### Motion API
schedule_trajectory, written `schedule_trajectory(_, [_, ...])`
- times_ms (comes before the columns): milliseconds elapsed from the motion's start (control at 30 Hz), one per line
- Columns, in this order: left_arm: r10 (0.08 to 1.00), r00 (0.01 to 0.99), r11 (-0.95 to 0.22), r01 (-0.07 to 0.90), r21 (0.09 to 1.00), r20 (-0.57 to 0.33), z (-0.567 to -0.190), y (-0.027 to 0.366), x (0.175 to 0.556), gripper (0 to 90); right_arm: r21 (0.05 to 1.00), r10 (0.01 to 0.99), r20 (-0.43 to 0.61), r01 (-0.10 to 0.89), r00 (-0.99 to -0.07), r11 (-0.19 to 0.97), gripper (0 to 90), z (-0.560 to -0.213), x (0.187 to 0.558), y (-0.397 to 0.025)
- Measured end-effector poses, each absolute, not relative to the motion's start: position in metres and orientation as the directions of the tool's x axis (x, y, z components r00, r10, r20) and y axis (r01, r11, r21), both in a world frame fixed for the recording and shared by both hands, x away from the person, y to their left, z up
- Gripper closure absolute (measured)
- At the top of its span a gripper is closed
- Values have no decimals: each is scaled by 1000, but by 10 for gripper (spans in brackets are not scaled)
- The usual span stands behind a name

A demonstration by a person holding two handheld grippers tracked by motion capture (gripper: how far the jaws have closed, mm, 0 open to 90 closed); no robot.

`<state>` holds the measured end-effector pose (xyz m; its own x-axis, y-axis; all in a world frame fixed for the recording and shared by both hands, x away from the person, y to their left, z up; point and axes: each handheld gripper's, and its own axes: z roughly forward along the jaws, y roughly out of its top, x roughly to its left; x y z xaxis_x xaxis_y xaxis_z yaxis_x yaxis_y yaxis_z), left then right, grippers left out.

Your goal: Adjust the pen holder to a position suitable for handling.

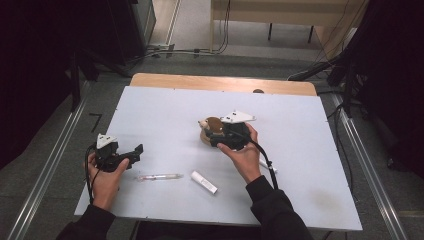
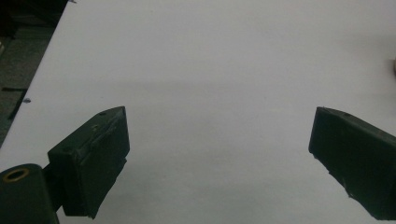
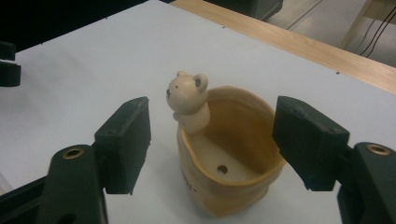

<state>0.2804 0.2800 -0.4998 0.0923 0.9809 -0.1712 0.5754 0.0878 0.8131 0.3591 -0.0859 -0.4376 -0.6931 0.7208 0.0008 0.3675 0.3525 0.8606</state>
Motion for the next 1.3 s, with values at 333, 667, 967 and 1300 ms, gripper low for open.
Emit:
schedule_trajectory(333, [981,101,79,572,817,-165,-499,278,279,60,854,748,21,401,-663,332,215,-441,352,-116])
schedule_trajectory(667, [979,113,74,572,817,-168,-500,276,280,60,845,770,-7,407,-638,345,189,-449,341,-148])
schedule_trajectory(967, [979,122,66,575,815,-165,-501,275,280,60,834,797,5,442,-603,329,180,-457,335,-177])
schedule_trajectory(1300, [979,123,63,574,816,-162,-501,273,281,60,831,820,10,460,-573,312,195,-474,325,-204])
